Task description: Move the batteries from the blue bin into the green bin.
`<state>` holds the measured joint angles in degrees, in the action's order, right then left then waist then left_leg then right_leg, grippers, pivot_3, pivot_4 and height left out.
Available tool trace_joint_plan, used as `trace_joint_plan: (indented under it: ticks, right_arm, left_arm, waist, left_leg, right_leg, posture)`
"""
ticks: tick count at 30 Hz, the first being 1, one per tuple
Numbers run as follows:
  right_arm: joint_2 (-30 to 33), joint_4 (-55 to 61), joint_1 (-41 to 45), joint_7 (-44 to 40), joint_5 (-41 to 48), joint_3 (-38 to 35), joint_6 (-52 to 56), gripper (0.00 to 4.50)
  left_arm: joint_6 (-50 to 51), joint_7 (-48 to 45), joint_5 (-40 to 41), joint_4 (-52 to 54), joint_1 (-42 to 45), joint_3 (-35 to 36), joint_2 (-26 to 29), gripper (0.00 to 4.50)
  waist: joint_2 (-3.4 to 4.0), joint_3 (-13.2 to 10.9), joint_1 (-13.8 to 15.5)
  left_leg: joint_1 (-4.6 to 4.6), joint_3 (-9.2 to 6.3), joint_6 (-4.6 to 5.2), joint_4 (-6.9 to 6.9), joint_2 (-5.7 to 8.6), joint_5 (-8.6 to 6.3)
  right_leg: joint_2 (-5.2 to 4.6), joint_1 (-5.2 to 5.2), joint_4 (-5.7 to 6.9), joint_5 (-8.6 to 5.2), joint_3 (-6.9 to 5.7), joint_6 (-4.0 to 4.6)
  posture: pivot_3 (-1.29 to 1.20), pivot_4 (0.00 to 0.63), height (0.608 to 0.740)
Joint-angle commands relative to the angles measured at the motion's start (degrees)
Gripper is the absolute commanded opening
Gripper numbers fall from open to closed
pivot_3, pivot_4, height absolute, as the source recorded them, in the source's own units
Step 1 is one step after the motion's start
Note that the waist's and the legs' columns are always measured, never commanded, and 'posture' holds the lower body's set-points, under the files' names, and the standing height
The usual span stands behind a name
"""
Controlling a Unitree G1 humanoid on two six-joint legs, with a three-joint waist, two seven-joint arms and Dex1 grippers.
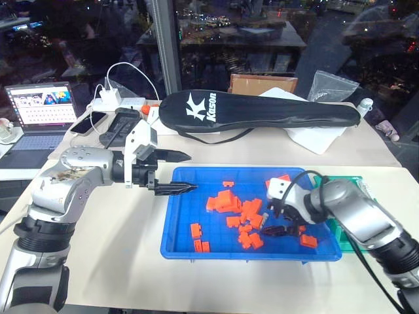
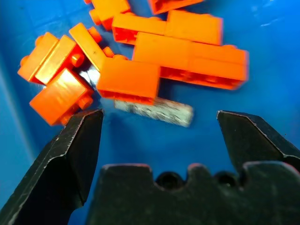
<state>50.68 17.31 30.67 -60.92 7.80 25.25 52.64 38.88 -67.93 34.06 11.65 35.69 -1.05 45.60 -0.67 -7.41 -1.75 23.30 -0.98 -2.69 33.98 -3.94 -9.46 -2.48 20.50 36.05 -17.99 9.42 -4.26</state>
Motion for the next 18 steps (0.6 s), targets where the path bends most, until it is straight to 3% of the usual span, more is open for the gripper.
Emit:
trace_joint_plan:
  ticks: [1,6,13,18]
  right_arm:
    - [-0.9,-0.1,1.0,1.2,-0.9,-0.3,-0.5,4.46]
    - [-1.1,-0.9,0.7,1.7,-1.4,0.2,-0.3,4.46]
    - [2.1,-1.3,-0.4,1.1,-1.9,-1.0,-1.0,2.52]
    - [4.5,0.3,-0.3,0.7,-0.9,-3.5,-0.4,2.47]
  left_arm:
    - [-0.7,-0.4,0.1,0.8,1.0,0.6,0.5,4.5]
    - [-0.6,-0.3,0.2,1.2,0.8,0.6,0.4,4.5]
    - [-1.0,-0.5,-0.1,0.7,1.2,0.3,0.0,4.5]
    - [-1.8,-1.2,-0.7,-0.3,1.9,-0.8,-0.9,4.5]
  waist:
    - [-0.01,0.0,0.0]
    - [-0.01,0.0,0.0]
    - [-0.04,0.0,0.1]
    - [-0.05,0.0,0.1]
  left_leg:
    - [-0.01,-0.01,0.0,0.0,0.0,0.0]
    - [-0.02,-0.06,0.0,0.01,0.0,0.0]
    - [-0.04,-0.09,0.0,0.03,0.0,0.0]
    - [-0.03,-0.1,0.0,0.03,0.0,0.0]
  right_leg:
    - [0.0,-0.01,0.0,0.0,-0.01,0.0]
    - [0.0,-0.07,-0.01,0.0,-0.05,0.0]
    - [0.0,-0.12,-0.04,0.0,-0.09,0.0]
    - [0.0,-0.12,-0.04,0.0,-0.1,0.0]
  posture:
    - [0.0,0.15,0.731]
    - [0.0,0.15,0.731]
    - [0.0,0.15,0.731]
    - [0.0,0.15,0.731]
